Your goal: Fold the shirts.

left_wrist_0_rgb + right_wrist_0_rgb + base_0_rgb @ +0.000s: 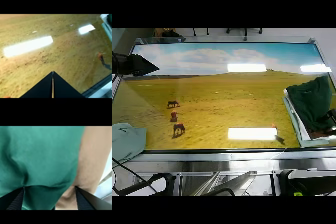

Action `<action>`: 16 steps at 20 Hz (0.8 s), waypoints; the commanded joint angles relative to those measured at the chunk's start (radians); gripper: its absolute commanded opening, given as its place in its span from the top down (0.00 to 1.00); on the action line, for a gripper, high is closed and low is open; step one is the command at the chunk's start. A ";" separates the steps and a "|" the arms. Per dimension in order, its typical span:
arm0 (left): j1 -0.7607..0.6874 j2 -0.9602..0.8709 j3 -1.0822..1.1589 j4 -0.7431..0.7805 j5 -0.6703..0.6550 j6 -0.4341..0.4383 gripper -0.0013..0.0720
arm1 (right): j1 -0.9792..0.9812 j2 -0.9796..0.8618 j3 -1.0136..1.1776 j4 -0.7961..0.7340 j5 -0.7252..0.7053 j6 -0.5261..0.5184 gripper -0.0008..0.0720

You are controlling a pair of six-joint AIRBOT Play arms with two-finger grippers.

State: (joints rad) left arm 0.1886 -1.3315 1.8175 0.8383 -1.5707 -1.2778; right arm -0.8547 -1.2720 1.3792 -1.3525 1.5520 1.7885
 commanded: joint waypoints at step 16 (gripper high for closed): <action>-0.078 0.293 -0.176 0.000 0.049 -0.040 0.96 | 0.426 0.170 0.464 0.319 0.000 -0.048 0.97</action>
State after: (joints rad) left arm 0.1493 -1.1496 1.7451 0.8345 -1.5471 -1.3010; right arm -0.6113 -1.1648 1.9362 -1.0893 1.5799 1.7950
